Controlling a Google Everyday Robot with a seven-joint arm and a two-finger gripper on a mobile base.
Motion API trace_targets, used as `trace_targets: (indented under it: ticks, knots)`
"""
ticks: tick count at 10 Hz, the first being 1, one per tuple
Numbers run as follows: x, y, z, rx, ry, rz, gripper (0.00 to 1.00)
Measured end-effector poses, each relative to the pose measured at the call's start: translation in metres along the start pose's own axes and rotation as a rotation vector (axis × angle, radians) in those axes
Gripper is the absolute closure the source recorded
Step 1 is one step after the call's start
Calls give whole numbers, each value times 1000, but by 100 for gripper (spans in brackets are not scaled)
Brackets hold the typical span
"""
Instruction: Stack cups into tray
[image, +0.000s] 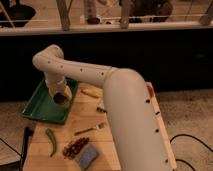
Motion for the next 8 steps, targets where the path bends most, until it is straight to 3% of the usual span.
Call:
trace_targets:
  ticks: [3,8]
  knots:
    - [-8,-17,14,-8,-27,-49,100]
    - [-1,-22,40,-4,-47,-48,100]
